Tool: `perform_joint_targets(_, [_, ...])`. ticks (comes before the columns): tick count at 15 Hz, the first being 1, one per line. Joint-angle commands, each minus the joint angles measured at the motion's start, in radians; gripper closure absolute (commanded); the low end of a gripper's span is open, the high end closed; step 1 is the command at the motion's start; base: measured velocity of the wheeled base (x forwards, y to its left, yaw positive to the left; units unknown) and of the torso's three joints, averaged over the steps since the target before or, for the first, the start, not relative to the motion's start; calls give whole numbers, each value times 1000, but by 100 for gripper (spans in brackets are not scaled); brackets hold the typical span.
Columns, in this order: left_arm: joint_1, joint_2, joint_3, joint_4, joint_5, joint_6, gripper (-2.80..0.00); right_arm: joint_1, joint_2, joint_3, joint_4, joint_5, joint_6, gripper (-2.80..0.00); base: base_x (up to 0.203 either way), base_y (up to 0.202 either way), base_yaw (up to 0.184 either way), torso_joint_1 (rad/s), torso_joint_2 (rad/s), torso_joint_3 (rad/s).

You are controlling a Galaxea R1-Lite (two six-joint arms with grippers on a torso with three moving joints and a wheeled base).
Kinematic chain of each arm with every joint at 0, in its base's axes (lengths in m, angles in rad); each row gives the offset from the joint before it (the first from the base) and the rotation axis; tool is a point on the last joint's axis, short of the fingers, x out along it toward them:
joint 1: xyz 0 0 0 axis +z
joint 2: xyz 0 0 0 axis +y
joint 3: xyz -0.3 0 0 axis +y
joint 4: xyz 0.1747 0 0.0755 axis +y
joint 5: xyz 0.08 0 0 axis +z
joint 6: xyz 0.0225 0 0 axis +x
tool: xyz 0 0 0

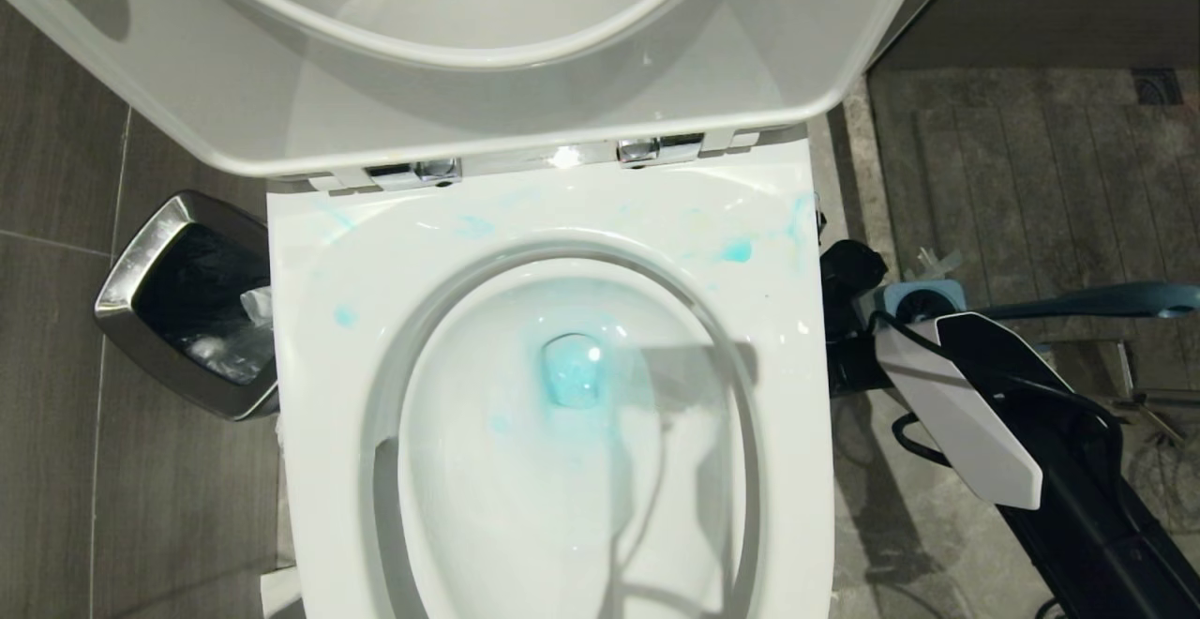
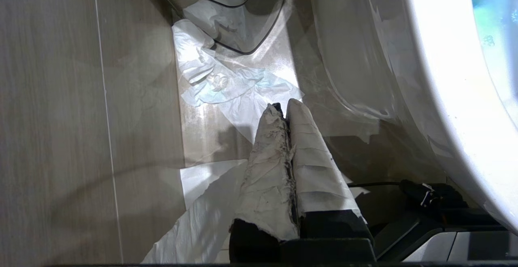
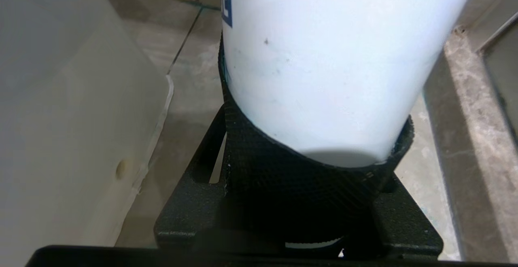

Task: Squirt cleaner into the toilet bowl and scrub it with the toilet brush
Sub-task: Place the cleaning agent on the floor

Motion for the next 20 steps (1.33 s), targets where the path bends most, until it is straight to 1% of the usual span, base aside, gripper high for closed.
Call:
perform_joint_targets(1, [0,1,0,0,1,0,0,-1,11,-1,-9,0,-3,0,0,0,0,0,0,0])
perform_joint_targets(4, [0,1,0,0,1,0,0,-1,17,0,-27,0,-22,0,0,0,0,0,0,0])
perform_joint_targets(5, [0,1,2,0,0,0,0,-1,17,0,-28,0,-29,-280,0,0,0,0,0,0])
perform_joint_targets(12, [0,1,0,0,0,0,0,-1,8,3,-54,-14,-32,-280,0,0,0,0,0,0])
perform_joint_targets(14, [0,1,0,0,1,0,0,-1,-13,29,-71,-34,-32,-280,0,0,0,0,0,0])
perform_joint_targets(16, [0,1,0,0,1,0,0,-1,-63,141,-87,-46,-32,-280,0,0,0,0,0,0])
perform_joint_targets(17, [0,1,0,0,0,0,0,-1,-104,233,-93,-48,-32,-280,0,0,0,0,0,0])
perform_joint_targets(20, [0,1,0,0,1,0,0,0,-280,575,-101,-49,-29,-280,0,0,0,0,0,0])
